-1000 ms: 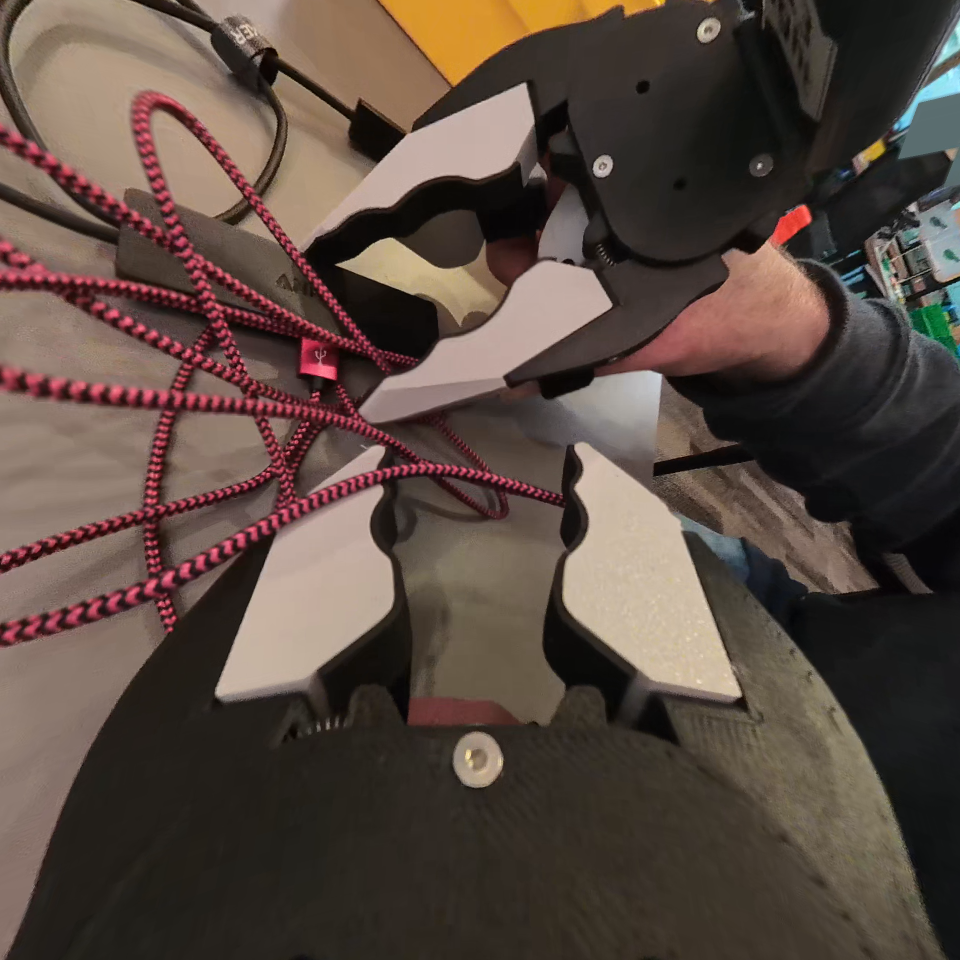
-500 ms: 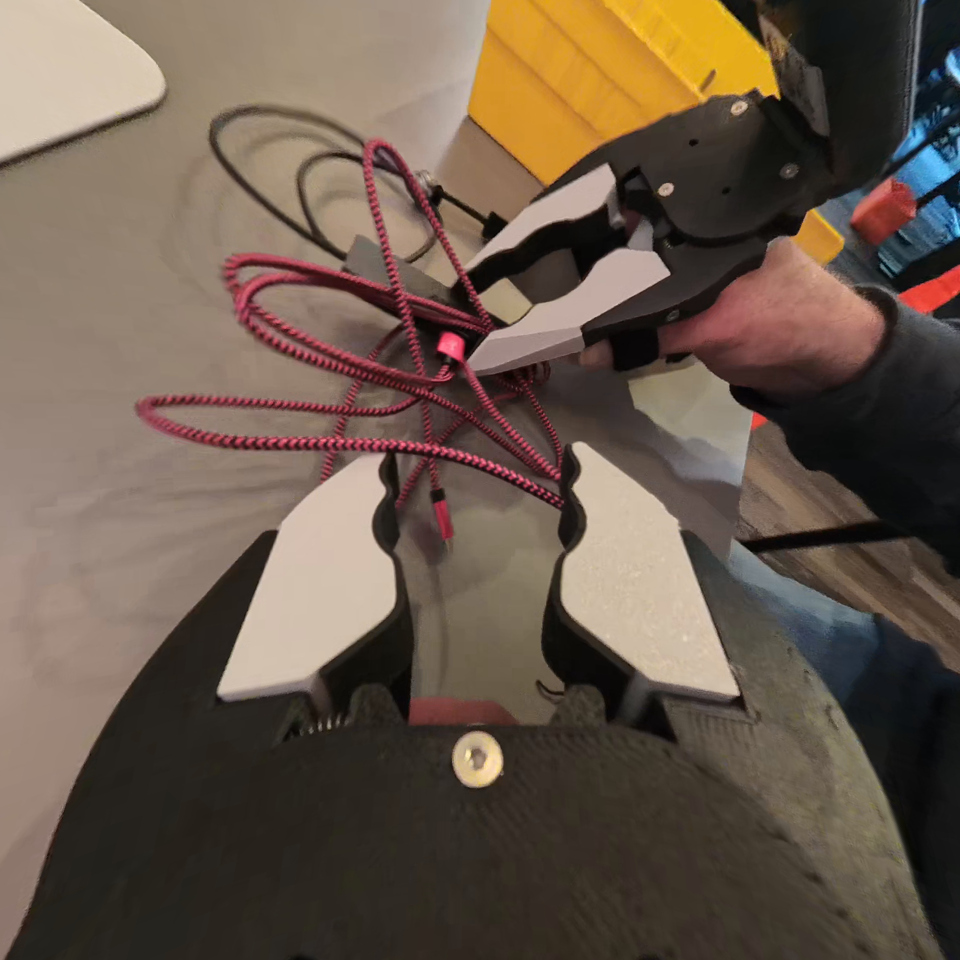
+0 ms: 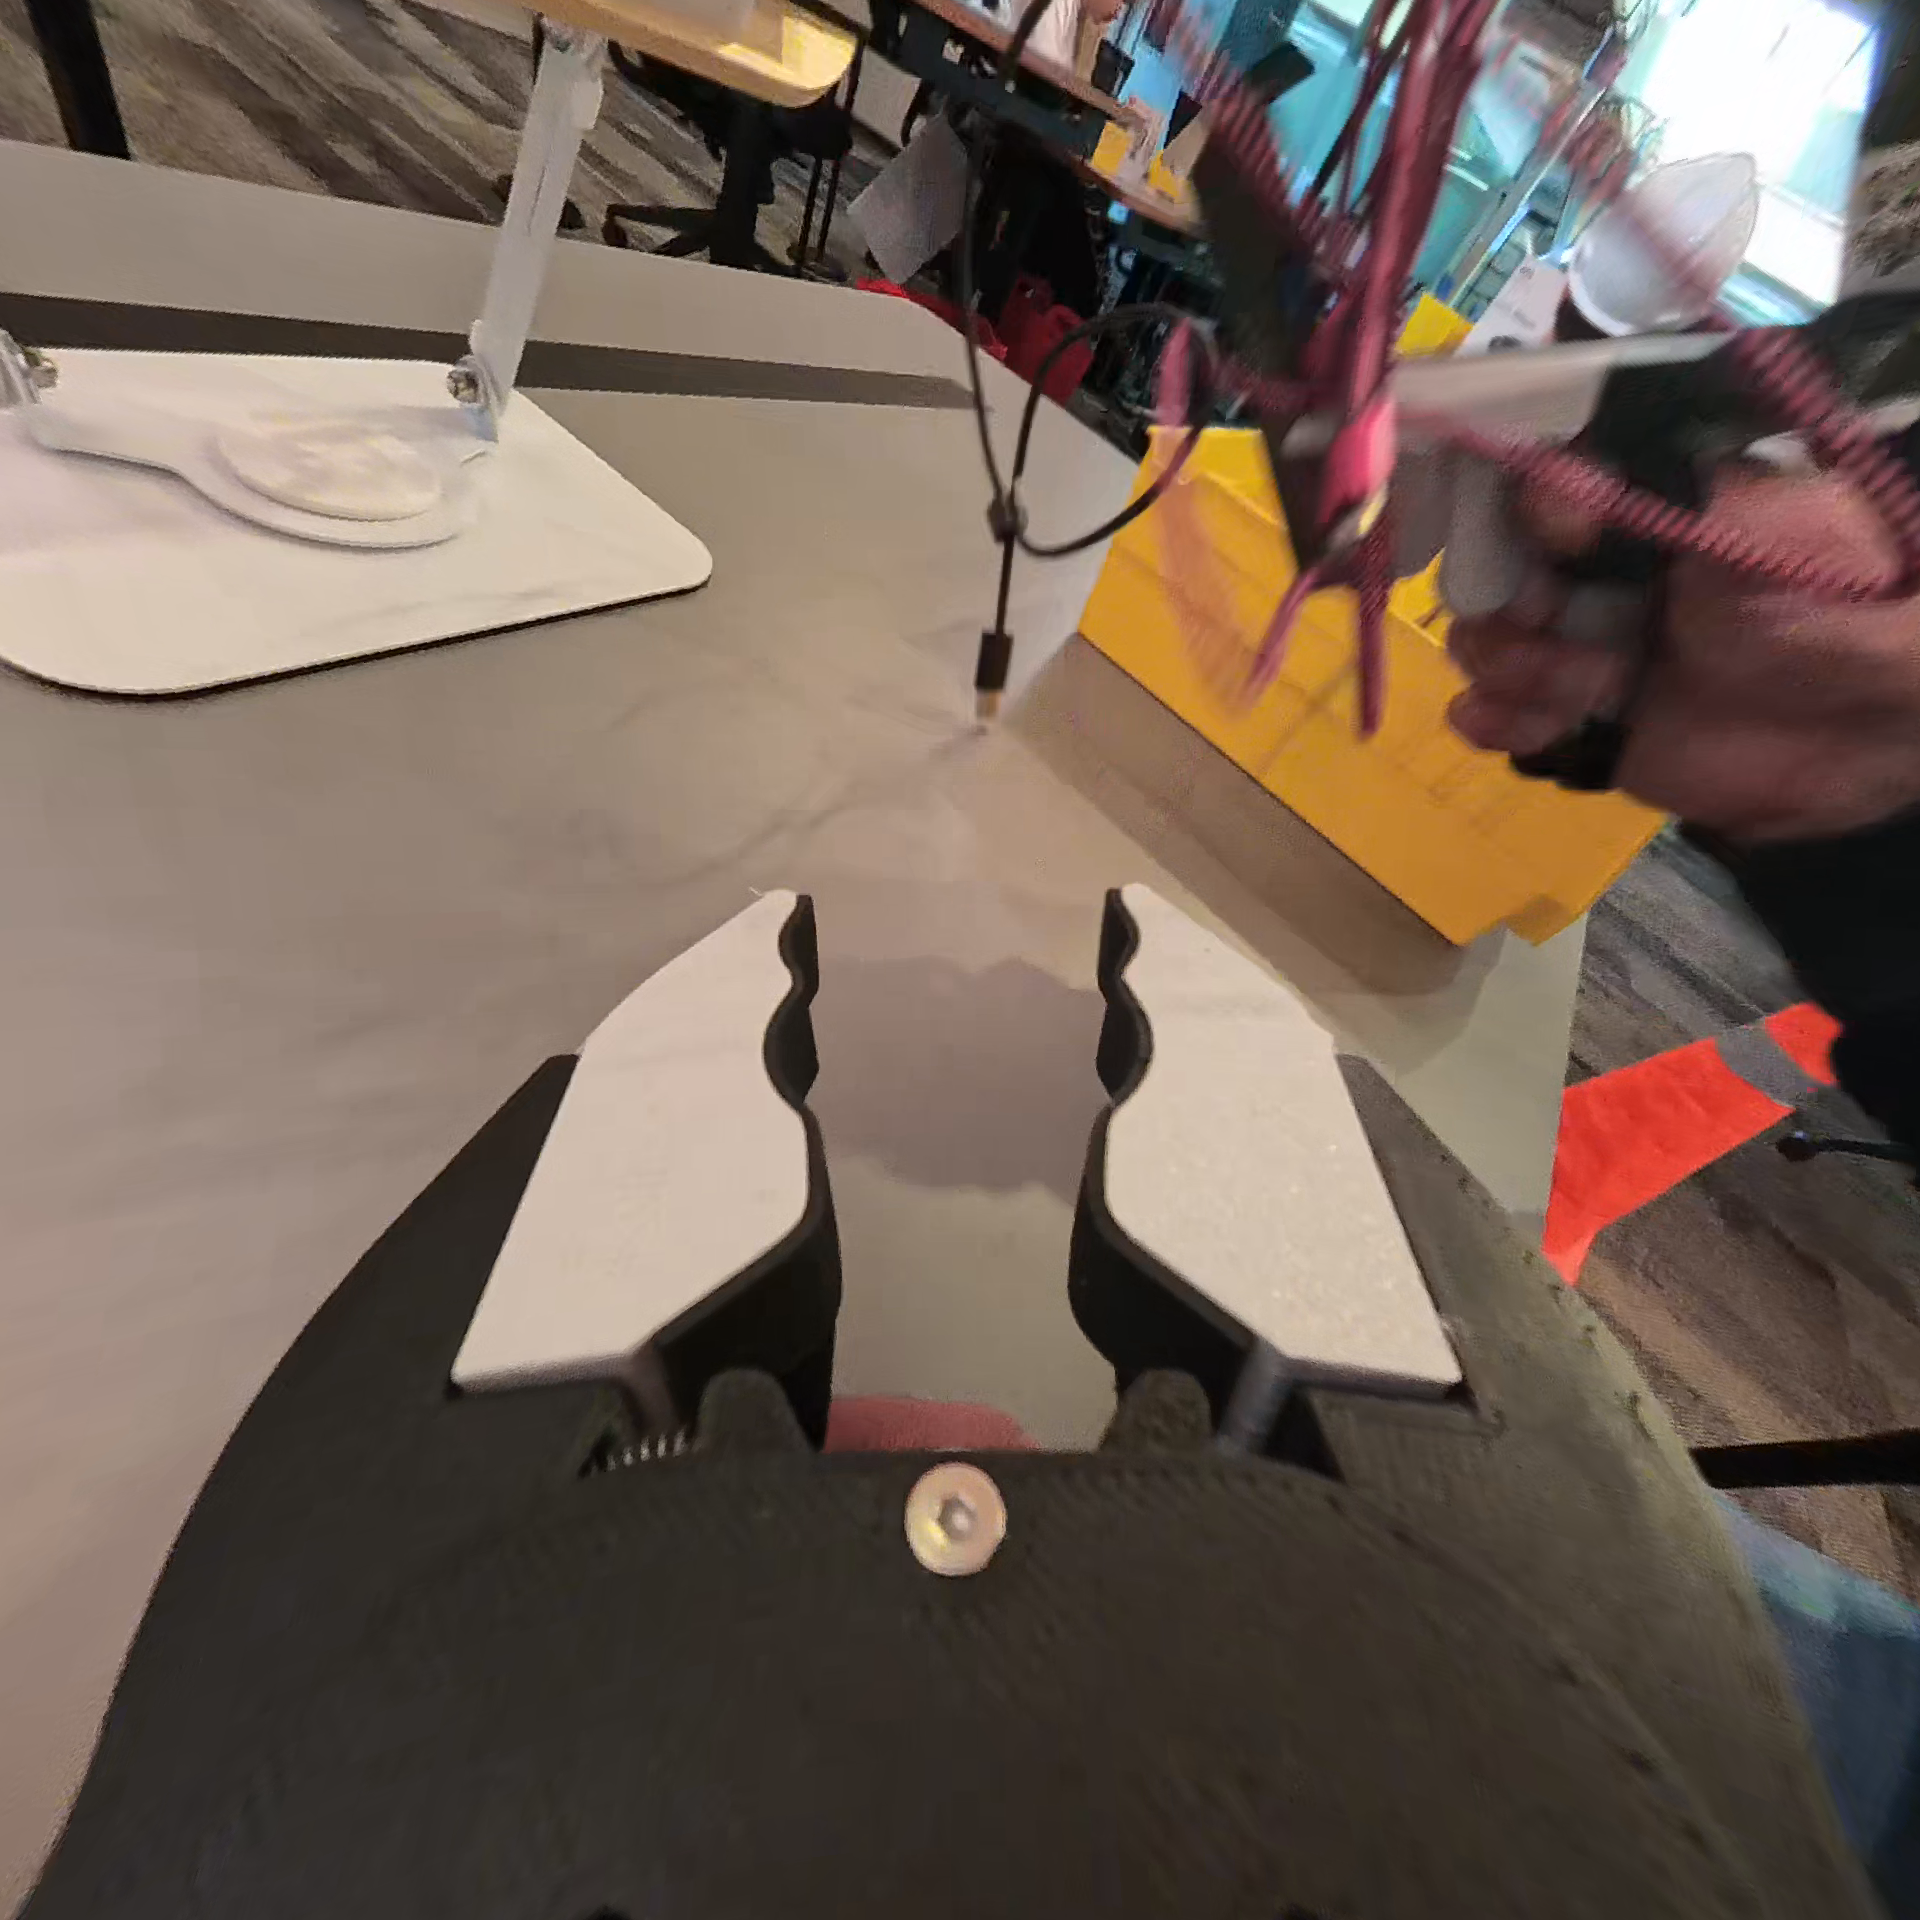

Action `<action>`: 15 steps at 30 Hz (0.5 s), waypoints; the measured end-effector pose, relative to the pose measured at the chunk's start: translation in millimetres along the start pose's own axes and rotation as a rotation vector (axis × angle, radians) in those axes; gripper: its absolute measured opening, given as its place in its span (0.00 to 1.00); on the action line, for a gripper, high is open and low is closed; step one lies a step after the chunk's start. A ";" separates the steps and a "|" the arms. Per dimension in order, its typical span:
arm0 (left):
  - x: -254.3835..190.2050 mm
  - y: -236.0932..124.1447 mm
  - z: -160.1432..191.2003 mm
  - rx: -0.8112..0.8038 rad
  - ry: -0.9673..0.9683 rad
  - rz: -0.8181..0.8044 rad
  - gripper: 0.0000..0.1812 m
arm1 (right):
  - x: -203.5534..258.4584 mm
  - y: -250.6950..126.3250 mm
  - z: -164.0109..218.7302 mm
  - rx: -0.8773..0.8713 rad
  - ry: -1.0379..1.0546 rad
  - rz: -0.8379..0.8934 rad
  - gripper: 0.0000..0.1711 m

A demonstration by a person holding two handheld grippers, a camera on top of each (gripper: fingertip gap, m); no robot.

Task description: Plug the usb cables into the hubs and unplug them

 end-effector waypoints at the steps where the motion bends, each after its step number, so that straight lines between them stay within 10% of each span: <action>1: 2.2 -0.5 1.1 0.003 0.007 -0.007 0.28 | -1.8 -9.2 -12.0 -0.044 0.012 0.012 0.19; 8: 12.1 -2.5 5.0 -0.014 -0.039 0.000 0.29 | -57.3 -91.8 -67.7 -0.332 0.175 0.161 0.20; 15: 14.1 2.7 14.5 -0.001 -0.067 0.017 0.29 | -140.0 -126.2 -4.3 -0.439 0.531 0.355 0.19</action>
Point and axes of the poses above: each gripper's, where its closed fingertips meet, y out along the fingers, z out of its underside, x = y × z across the jaws, the point moved 6 cm from there along -y, back along the fingers, and after that the axes turned 1 degree about -x, right-handed, at the moved point
